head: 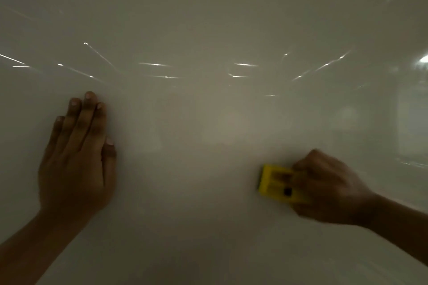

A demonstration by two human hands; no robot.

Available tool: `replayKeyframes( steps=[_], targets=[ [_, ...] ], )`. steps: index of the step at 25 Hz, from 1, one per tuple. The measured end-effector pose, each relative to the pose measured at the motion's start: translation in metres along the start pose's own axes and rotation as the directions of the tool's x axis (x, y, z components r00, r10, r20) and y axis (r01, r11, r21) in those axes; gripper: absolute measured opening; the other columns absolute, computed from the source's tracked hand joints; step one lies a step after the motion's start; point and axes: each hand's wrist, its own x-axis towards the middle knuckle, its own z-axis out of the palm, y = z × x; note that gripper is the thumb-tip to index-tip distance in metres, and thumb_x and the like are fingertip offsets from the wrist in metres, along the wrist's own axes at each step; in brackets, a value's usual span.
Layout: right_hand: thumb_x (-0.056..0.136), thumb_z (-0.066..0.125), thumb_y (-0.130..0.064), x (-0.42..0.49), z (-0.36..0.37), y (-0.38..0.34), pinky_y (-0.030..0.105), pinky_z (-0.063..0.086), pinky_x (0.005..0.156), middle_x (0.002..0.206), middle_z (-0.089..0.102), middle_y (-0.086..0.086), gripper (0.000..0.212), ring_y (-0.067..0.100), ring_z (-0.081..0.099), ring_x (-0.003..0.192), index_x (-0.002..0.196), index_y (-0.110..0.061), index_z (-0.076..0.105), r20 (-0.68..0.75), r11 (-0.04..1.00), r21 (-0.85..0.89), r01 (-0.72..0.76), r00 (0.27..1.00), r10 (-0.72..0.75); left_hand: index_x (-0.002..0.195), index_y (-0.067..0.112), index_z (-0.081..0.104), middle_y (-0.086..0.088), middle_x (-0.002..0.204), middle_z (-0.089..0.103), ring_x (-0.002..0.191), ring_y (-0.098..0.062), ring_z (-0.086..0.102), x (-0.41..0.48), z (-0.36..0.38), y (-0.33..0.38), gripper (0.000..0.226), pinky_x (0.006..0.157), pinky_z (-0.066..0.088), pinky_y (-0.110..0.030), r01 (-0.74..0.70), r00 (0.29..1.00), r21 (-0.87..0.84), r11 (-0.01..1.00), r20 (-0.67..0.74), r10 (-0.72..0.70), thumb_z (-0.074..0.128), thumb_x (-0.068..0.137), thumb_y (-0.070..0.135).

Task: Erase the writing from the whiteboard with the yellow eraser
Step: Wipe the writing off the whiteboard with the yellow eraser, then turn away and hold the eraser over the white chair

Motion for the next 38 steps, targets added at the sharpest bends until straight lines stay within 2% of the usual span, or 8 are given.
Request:
replayKeyframes(
  steps=[4, 8, 11, 15, 19, 22, 29, 38],
  targets=[
    [0.08, 0.064, -0.056, 0.04, -0.035, 0.108, 0.047, 0.049, 0.089, 0.118, 0.058, 0.011, 0.041, 0.034, 0.058, 0.112, 0.111, -0.03, 0.057, -0.419, 0.775, -0.084, -0.627, 0.727, 0.543, 0.159, 0.01, 0.027, -0.01, 0.17, 0.022, 0.16, -0.019, 0.012, -0.001, 0.002, 0.002, 0.059, 0.131, 0.012, -0.039, 0.043, 0.999, 0.051, 0.998, -0.019, -0.042, 0.026, 0.102, 0.023],
    [0.078, 0.064, -0.044, 0.167, -0.056, 0.084, 0.045, 0.045, 0.081, 0.11, 0.055, 0.026, 0.023, 0.042, 0.055, 0.1, 0.094, -0.036, 0.049, -0.603, 0.781, 0.137, -0.61, 0.574, 0.554, 0.157, 0.005, 0.03, -0.014, 0.168, 0.027, 0.159, -0.026, 0.019, -0.002, 0.0, 0.004, 0.058, 0.131, 0.019, -0.044, 0.04, 0.999, 0.053, 0.998, -0.022, -0.038, 0.027, 0.101, 0.02],
    [0.075, 0.065, -0.031, 0.223, -0.037, -0.005, 0.041, 0.041, 0.076, 0.098, 0.058, 0.029, 0.028, 0.035, 0.05, 0.09, 0.093, -0.01, 0.067, -0.641, 0.918, 0.132, -0.374, 0.674, 0.367, 0.156, 0.001, 0.031, -0.018, 0.167, 0.026, 0.157, -0.031, 0.021, -0.001, -0.002, 0.006, 0.058, 0.129, 0.019, -0.048, 0.057, 0.998, 0.017, 0.998, 0.023, -0.057, 0.03, 0.1, 0.016],
    [0.074, 0.073, -0.032, 0.165, 0.036, -0.14, 0.047, 0.048, 0.072, 0.098, 0.061, 0.014, 0.039, 0.034, 0.055, 0.086, 0.108, -0.016, 0.063, -0.276, 0.974, 0.195, -0.115, 0.946, 0.167, 0.154, -0.005, 0.03, -0.022, 0.166, 0.023, 0.157, -0.036, 0.017, 0.0, -0.014, 0.016, 0.055, 0.129, 0.012, -0.048, 0.129, 0.984, -0.078, 0.989, 0.13, -0.118, 0.035, 0.103, 0.012],
    [0.077, 0.069, -0.03, 0.075, 0.076, -0.211, 0.04, 0.048, 0.067, 0.092, 0.062, 0.009, 0.026, 0.034, 0.054, 0.076, 0.099, -0.018, 0.066, -0.048, 0.957, 0.288, -0.023, 0.998, 0.038, 0.153, -0.004, 0.035, -0.018, 0.167, 0.024, 0.159, -0.031, 0.015, -0.008, -0.045, 0.048, 0.056, 0.131, 0.016, -0.041, 0.327, 0.915, -0.264, 0.907, 0.329, -0.234, 0.038, 0.104, 0.022],
    [0.081, 0.069, -0.033, 0.04, 0.069, -0.217, 0.033, 0.046, 0.073, 0.104, 0.06, 0.01, 0.029, 0.029, 0.051, 0.08, 0.106, -0.018, 0.07, -0.014, 0.875, 0.413, -0.254, 0.958, 0.285, 0.148, 0.012, 0.049, -0.006, 0.155, 0.051, 0.146, -0.017, 0.046, -0.062, -0.077, 0.076, 0.056, 0.121, 0.038, -0.034, 0.358, 0.866, -0.364, 0.86, 0.474, -0.16, 0.046, 0.099, 0.039],
    [0.077, 0.073, -0.047, -0.116, 0.006, -0.281, 0.03, 0.047, 0.073, 0.116, 0.056, -0.014, 0.048, 0.014, 0.05, 0.091, 0.12, -0.029, 0.058, 0.306, 0.626, 0.365, -0.69, 0.723, 0.619, 0.129, 0.046, 0.056, 0.029, 0.111, 0.066, 0.087, 0.004, 0.066, -0.2, -0.116, 0.175, 0.053, 0.065, 0.051, -0.014, 0.843, 0.282, -0.246, 0.479, 0.959, -0.005, 0.068, 0.08, 0.064],
    [0.072, 0.065, -0.063, -0.294, -0.105, -0.316, 0.035, 0.054, 0.079, 0.119, 0.053, -0.027, 0.066, 0.006, 0.052, 0.102, 0.131, -0.042, 0.046, 0.512, 0.277, -0.159, -0.948, 0.161, 0.844, 0.109, 0.025, 0.072, 0.003, 0.084, 0.076, 0.07, -0.01, 0.069, -0.311, -0.107, 0.369, 0.02, 0.072, 0.06, -0.036, 0.932, -0.32, 0.148, 0.331, 0.763, 0.562, 0.067, 0.093, 0.013]
  ],
)
